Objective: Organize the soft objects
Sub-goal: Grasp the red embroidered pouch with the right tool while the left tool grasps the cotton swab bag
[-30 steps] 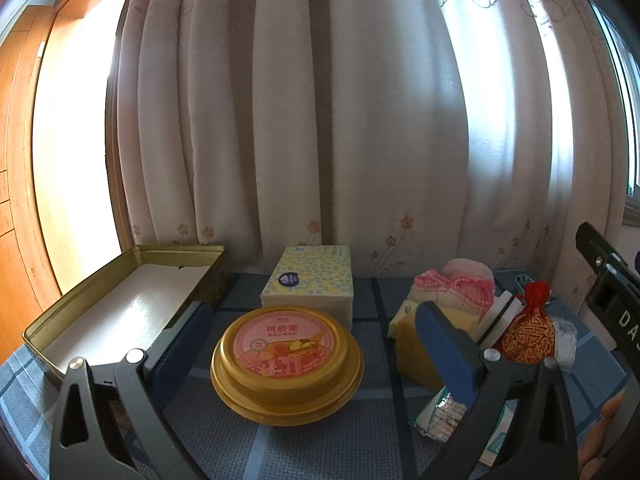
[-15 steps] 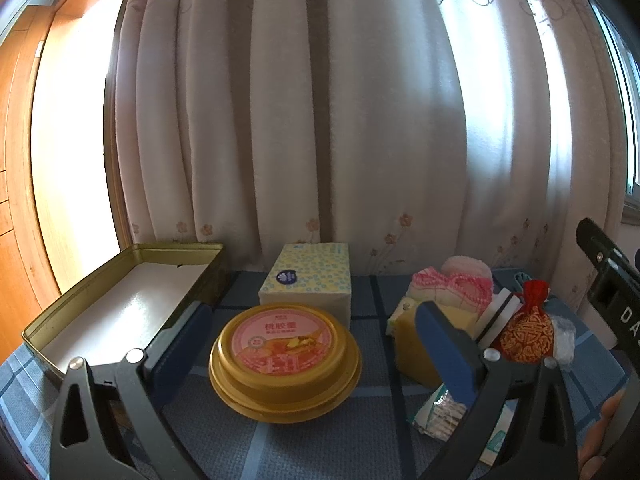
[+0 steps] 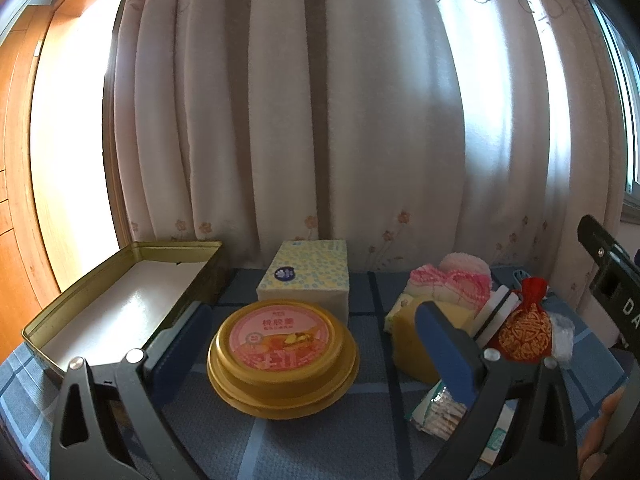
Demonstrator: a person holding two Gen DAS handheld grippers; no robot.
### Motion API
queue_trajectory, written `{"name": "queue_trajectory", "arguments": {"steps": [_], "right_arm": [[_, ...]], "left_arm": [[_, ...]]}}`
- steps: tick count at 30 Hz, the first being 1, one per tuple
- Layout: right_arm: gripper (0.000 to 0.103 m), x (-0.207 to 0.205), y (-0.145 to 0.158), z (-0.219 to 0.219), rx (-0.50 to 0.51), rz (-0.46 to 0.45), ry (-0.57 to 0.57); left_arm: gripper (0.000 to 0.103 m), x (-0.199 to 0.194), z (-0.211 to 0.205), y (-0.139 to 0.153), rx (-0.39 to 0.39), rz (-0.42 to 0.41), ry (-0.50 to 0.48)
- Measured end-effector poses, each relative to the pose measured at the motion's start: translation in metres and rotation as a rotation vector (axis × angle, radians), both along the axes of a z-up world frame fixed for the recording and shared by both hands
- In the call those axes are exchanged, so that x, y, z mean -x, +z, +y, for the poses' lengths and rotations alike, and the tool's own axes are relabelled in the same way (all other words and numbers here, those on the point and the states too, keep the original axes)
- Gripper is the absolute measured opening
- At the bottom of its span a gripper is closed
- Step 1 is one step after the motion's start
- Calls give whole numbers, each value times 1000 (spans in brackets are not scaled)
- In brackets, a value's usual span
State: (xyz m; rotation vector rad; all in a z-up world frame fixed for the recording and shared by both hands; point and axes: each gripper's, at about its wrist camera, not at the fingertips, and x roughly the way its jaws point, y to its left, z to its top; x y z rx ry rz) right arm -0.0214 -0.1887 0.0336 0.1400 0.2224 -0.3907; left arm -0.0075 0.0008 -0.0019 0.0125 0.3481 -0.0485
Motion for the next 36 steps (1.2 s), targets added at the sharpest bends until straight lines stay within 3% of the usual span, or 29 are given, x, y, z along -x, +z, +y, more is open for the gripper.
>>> {"name": "queue_trajectory", "arguments": {"steps": [4,10,14,19,24,26,30,32,33,36], "right_arm": [[102,2,-1,-9,-25,-2,-18],[102,11,-2,-37,0,12,-90],[102,21,0,-60,21,1,-156],[102,31,-7,-95,-113,-5,-219],[102,34,-14,-113,-217,-1,-242],[102,33,-18,-120,-266,9,-246],[102,33,-22,-131,-334,11,-248],[102,34,-22,-131,-336,7,-246],[102,34,-21,-130,-331,5,-244],[102,32,-20,-125,-310,7,-231]], "left_arm": [[103,3,-1,-1,3,9,-15],[103,12,-16,-4,-7,48,-129],[103,15,-37,-11,12,144,-232],[98,8,-67,-32,63,317,-304],[95,-1,-86,-40,68,390,-302],[89,-6,-88,-45,82,415,-297],[87,-7,-87,-50,115,423,-297],[79,-6,-84,-50,125,425,-302],[63,-7,-83,-51,129,435,-307],[58,-8,-74,-53,177,446,-326]]}}
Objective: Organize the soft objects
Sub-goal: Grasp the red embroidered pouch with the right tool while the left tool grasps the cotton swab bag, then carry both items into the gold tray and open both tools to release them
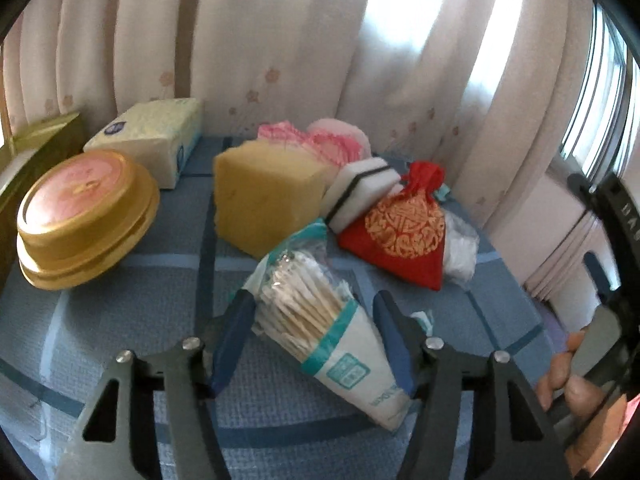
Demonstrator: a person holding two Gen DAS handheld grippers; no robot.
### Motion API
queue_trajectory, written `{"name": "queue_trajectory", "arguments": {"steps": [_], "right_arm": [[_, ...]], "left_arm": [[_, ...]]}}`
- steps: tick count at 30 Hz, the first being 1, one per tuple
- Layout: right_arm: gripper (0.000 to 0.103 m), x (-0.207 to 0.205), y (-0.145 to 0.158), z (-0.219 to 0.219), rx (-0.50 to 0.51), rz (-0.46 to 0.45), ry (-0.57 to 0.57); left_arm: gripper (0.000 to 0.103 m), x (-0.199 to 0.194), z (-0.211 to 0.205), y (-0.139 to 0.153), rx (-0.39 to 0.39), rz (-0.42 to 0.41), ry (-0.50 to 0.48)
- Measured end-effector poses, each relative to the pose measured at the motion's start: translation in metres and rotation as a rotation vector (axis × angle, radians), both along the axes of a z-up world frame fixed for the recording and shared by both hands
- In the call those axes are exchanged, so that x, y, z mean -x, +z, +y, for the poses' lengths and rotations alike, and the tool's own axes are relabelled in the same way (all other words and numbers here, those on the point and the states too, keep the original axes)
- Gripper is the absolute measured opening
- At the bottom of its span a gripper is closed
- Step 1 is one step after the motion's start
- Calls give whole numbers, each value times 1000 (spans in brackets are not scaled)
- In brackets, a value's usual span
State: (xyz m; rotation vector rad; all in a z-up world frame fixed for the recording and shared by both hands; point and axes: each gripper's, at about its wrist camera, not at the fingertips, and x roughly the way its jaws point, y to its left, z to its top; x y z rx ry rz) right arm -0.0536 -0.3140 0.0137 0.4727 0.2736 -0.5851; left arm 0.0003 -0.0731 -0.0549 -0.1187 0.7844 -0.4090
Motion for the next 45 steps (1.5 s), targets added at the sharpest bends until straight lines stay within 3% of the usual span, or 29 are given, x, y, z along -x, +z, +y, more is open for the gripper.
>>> {"name": "queue_trajectory", "arguments": {"steps": [8,14,18,20,22,25,32,35,37,40,42,45], "right_arm": [[102,-3,0,1,8,12,8],[102,-8,2,10,52,27,50],[101,-14,4,21,83,32,136],[94,-24,3,31,93,64,211],[79,-34,0,44,95,109,292],[78,-55,-10,61,37,208,399],[76,-100,-36,82,-13,428,461],[63,-115,-46,87,-35,497,489],[42,-119,-48,88,-33,531,500],[24,-117,-48,89,-30,531,503],[15,-109,-43,87,-43,488,510],[15,-83,-25,90,-23,324,539]], "left_arm": [[31,6,17,3,43,-31,-18],[27,15,36,18,71,-84,-18],[27,26,51,36,74,-163,-9],[27,28,60,45,77,-201,5],[27,29,67,51,79,-227,17],[27,29,79,59,73,-260,43],[27,25,106,61,65,-274,86],[27,24,118,59,69,-270,104],[27,24,124,57,72,-268,115],[27,24,132,55,89,-259,126],[27,23,137,54,93,-263,129],[27,23,145,55,91,-278,137]]}}
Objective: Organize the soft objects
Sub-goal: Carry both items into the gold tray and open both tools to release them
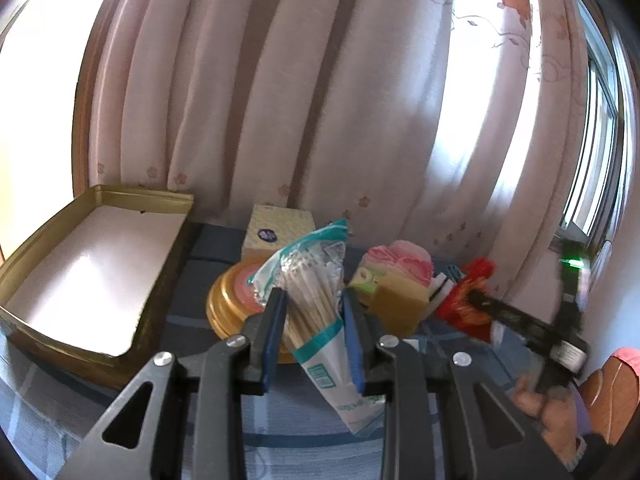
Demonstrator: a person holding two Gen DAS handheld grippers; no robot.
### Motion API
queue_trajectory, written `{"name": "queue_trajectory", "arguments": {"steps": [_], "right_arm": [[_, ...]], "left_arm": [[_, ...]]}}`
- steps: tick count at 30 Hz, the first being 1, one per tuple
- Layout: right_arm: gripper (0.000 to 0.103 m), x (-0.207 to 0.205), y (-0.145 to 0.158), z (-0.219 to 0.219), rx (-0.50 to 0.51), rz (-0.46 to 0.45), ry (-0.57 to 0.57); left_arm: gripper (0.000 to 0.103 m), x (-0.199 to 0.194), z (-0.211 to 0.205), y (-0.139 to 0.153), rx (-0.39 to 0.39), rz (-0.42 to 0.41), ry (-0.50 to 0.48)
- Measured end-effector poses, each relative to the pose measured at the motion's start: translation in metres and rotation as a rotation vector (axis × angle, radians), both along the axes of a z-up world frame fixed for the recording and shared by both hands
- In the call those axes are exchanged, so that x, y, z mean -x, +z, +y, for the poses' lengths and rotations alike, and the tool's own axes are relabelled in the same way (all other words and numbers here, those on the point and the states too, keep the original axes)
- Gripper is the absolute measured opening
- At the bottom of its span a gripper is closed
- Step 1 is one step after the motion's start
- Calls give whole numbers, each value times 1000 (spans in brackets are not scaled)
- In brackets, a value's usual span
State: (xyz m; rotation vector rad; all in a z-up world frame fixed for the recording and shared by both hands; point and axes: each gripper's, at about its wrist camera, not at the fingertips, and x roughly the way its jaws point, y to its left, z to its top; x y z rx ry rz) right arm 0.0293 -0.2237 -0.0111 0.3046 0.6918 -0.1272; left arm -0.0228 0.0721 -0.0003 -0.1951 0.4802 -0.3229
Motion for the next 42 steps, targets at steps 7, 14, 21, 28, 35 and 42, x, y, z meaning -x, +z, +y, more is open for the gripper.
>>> {"name": "queue_trajectory", "arguments": {"steps": [7,14,21,28,35,42], "right_arm": [[15,39,33,44,58,-214,25],[15,20,56,132,105,-316,205],[15,-5,61,211,110,-355,356],[15,-49,69,258,88,-320,436],[15,-116,58,302,46,-203,493],[15,-163,44,331,52,-93,533]], "left_arm": [[27,-5,26,4,1,-32,51],[27,-17,73,10,-34,-51,170],[27,-29,113,14,-72,-57,260],[27,-58,142,29,-134,-63,307],[27,-114,163,32,-159,28,325],[27,-160,174,18,-196,142,354]]}}
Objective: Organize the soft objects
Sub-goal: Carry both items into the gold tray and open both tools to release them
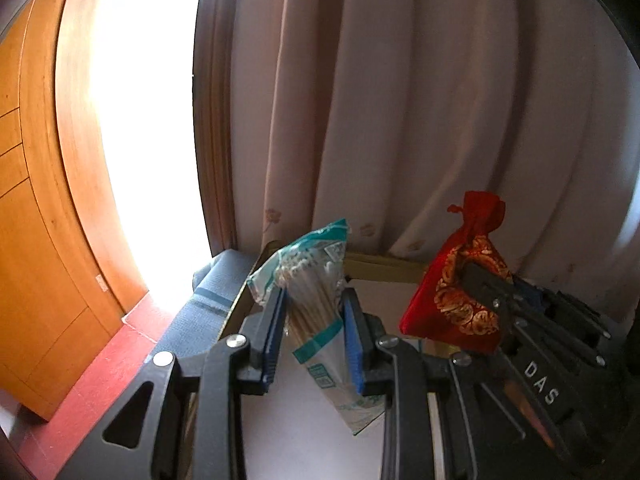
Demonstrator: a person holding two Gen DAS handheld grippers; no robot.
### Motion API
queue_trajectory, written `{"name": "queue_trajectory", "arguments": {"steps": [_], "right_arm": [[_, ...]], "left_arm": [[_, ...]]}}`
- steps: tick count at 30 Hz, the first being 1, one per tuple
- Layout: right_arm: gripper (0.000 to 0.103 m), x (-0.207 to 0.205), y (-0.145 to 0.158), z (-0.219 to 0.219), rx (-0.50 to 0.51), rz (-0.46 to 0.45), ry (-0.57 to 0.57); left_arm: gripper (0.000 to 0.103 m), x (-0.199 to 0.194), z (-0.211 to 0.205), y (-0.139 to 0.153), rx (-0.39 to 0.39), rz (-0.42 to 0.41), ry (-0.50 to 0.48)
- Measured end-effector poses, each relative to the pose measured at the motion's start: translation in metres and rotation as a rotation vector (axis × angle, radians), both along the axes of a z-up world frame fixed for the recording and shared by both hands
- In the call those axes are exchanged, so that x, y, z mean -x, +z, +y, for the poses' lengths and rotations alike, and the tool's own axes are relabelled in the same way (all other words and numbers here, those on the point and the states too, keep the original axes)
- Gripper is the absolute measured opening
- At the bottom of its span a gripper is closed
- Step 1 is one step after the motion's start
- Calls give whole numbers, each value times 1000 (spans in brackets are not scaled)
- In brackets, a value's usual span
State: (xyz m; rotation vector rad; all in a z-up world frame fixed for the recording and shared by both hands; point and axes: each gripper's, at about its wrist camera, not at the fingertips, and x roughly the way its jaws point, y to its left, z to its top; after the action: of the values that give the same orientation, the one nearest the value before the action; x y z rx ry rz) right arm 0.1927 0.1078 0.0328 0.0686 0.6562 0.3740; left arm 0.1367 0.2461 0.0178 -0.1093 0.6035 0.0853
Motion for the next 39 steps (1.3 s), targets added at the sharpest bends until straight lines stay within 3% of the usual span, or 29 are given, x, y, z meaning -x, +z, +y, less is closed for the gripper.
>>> {"name": "queue_trajectory", "arguments": {"steps": [6,8,10,11,13,15,16,18,23,25,28,32,39], "right_arm": [[17,-30,-15,21,13,98,52],[31,-31,-17,22,14,94,48],[48,-30,-17,21,22,85,38],[50,-29,-16,19,23,75,24],[57,-26,-14,10,-10,53,8],[66,-17,-11,-3,-74,16,-14],[74,-11,-10,-9,-98,-5,-20],[79,6,-5,-15,-125,-76,-46],[81,52,4,-26,-102,-235,-111],[89,70,5,-29,-75,-296,-146],[90,86,7,-39,-42,-365,-195],[91,100,2,-46,-37,-389,-225],[91,95,-10,-44,-29,-372,-221]], "left_arm": [[29,-23,4,-9,-21,74,30],[37,-29,3,-11,-36,90,35],[56,-30,4,-9,-66,70,88],[64,-28,6,-7,-75,56,111],[95,-22,11,-3,-67,33,158],[102,-12,20,0,-26,-14,178],[102,-6,20,1,-7,-39,170],[102,2,19,0,12,-63,153],[103,27,0,-5,-7,-106,122],[103,34,-5,-7,-24,-137,128],[103,42,-12,-14,-46,-155,145],[103,49,-13,-19,-46,-188,161],[103,57,-20,-26,-117,-244,186]]}}
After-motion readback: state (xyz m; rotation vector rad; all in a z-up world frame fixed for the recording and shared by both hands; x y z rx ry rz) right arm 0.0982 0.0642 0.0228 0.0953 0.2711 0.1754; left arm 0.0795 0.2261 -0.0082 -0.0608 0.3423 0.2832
